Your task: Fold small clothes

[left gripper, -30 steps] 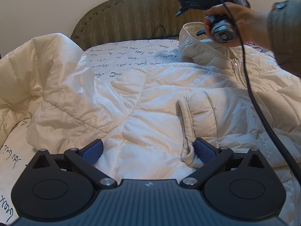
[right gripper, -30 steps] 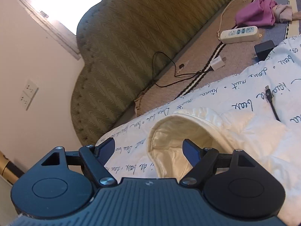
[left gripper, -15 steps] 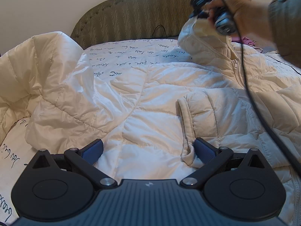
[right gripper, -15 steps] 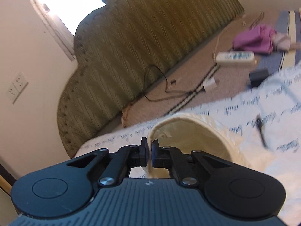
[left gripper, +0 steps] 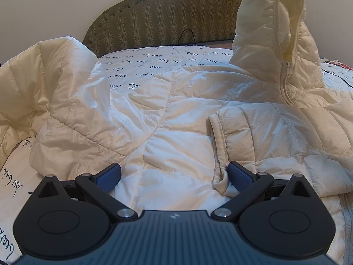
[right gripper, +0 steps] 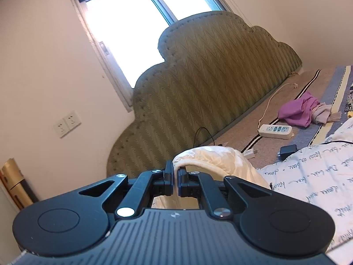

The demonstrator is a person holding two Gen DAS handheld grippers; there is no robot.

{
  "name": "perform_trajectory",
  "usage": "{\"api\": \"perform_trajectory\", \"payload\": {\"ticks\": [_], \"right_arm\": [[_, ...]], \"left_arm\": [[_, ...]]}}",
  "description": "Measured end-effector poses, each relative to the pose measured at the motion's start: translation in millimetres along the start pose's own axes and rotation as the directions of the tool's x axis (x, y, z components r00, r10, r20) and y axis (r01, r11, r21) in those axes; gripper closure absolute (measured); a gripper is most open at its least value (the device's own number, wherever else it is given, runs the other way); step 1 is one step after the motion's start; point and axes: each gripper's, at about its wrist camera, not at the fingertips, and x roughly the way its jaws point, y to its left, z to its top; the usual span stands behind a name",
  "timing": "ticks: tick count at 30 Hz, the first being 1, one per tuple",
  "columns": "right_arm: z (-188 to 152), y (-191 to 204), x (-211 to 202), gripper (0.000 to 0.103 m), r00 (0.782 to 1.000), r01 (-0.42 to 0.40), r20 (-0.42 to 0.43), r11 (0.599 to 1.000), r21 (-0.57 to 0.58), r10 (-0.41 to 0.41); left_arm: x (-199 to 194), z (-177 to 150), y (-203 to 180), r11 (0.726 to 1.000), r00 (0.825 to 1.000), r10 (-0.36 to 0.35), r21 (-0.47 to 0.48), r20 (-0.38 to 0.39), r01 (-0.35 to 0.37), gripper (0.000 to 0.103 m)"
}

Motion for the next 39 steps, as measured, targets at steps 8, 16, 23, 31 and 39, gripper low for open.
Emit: {"api": "perform_trajectory", "payload": {"ticks": [8,16,23,31,39], "right_arm": [[-17,15,-67,0.095,0.999,-0.034,-0.015,0.999,-0.010,0.034],[-55,21,-122,0.095,0.995,-0.079,-0.054,0.997,0.004,0.080],[-106,23,-167,0.095,0.993,-0.089,-0.085,0.996,-0.006,0.088],[-172,12,-200,0.094,0.980,-0.073,-0.179,0.994,0.080,0.086],[-227,-5,-199,0.082,0.891,0.003,-0.446,0.983,0.186,0.082]], "left_arm": [[0,-1,0,1.000,1.000,-0.001,-0.001,0.000,0.001,0.000],[1,-1,1,1.000,1.000,-0.007,-0.009,-0.001,0.007,0.000],[0,0,3,1.000,1.000,-0.014,-0.019,-0.001,0.014,0.000],[-1,-1,7,0.999,1.000,-0.024,-0.046,0.003,0.024,0.000],[-2,-1,11,0.997,1.000,-0.024,-0.072,0.011,0.025,0.000]]}}
